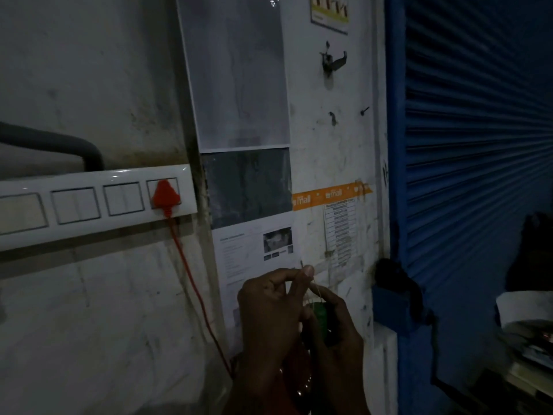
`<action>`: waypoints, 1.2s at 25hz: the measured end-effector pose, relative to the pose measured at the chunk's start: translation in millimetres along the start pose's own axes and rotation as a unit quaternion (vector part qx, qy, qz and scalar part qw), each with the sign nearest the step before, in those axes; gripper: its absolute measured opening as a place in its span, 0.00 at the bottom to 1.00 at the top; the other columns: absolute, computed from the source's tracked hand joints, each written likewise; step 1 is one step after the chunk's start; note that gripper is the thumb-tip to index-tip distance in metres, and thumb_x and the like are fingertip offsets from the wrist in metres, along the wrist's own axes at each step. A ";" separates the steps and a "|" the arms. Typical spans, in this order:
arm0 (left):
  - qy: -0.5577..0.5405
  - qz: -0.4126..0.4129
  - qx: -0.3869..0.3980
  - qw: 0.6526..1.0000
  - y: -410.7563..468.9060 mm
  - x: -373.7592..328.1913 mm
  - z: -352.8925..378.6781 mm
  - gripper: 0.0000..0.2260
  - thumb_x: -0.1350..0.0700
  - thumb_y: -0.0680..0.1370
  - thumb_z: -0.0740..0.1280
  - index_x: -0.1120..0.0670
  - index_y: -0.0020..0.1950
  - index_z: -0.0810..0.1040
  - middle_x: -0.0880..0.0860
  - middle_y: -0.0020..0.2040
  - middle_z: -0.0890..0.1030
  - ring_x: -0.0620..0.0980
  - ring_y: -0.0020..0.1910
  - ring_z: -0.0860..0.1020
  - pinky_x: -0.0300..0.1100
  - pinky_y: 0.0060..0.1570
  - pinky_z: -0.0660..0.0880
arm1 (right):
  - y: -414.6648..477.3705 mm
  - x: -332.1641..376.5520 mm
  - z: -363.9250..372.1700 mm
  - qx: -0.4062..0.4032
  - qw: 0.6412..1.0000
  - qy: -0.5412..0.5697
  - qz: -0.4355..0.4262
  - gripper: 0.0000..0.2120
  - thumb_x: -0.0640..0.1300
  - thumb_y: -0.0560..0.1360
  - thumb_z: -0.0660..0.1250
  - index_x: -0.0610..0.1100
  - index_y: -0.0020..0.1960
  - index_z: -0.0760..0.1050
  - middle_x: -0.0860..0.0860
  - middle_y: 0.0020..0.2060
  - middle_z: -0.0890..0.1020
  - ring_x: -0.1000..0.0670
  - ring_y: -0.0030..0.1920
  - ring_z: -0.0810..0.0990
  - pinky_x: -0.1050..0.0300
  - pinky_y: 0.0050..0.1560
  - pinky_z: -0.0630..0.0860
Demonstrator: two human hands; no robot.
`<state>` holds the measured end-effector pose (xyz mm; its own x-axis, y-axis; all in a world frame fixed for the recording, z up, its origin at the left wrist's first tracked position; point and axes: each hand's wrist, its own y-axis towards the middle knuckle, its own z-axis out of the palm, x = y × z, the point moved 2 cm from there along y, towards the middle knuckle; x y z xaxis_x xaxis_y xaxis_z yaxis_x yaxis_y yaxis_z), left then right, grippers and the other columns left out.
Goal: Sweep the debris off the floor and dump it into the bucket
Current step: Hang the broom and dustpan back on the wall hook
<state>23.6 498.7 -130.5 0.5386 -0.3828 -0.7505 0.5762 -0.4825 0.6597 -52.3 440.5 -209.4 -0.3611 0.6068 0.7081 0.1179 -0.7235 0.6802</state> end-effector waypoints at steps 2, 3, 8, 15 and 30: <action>0.012 0.011 -0.013 1.000 9.7 3.2 16.7 0.02 0.45 0.74 0.74 0.41 0.42 0.85 0.49 0.27 0.82 0.47 0.24 0.80 0.38 0.28 0.77 | 17.2 -11.9 -9.1 -0.010 1.000 -0.001 -0.005 0.22 0.67 0.76 0.67 0.63 0.66 0.73 0.56 0.42 0.85 0.59 0.35 0.84 0.69 0.36 0.78; 0.018 0.011 -0.022 1.000 15.5 4.9 26.2 0.02 0.46 0.74 0.74 0.41 0.42 0.85 0.47 0.28 0.82 0.44 0.25 0.80 0.34 0.28 0.76 | 27.5 -17.9 -14.6 -0.011 1.000 0.006 -0.005 0.22 0.67 0.75 0.67 0.62 0.66 0.73 0.57 0.41 0.85 0.60 0.35 0.84 0.71 0.37 0.77; 0.063 0.031 -0.045 0.997 53.0 -0.5 78.3 0.05 0.52 0.75 0.75 0.44 0.38 0.85 0.42 0.33 0.84 0.41 0.29 0.81 0.37 0.29 0.77 | 89.2 -37.0 -42.6 0.019 0.994 0.085 0.062 0.24 0.71 0.71 0.69 0.60 0.61 0.79 0.52 0.43 0.86 0.54 0.38 0.85 0.64 0.37 0.79; 0.021 0.055 -0.036 0.998 132.7 -29.7 176.9 0.04 0.54 0.75 0.74 0.52 0.41 0.86 0.43 0.36 0.85 0.39 0.37 0.83 0.30 0.37 0.77 | 224.2 -30.5 -88.0 -0.001 0.991 0.131 0.013 0.10 0.52 0.79 0.70 0.47 0.44 0.84 0.45 0.32 0.82 0.49 0.28 0.78 0.57 0.28 0.75; 0.081 0.150 -0.044 0.984 310.5 -25.6 283.2 0.06 0.53 0.76 0.73 0.54 0.48 0.87 0.46 0.39 0.85 0.39 0.40 0.82 0.39 0.44 0.80 | 440.8 -58.0 -71.1 -0.100 0.984 0.135 -0.052 0.12 0.52 0.80 0.69 0.45 0.53 0.86 0.50 0.36 0.85 0.50 0.30 0.82 0.56 0.31 0.78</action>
<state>14.7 135.6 82.4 0.7793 -0.3635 -0.5105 0.4239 -0.2941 0.8566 -45.2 63.0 35.9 -0.5981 0.5907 0.5417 -0.1066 -0.7286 0.6766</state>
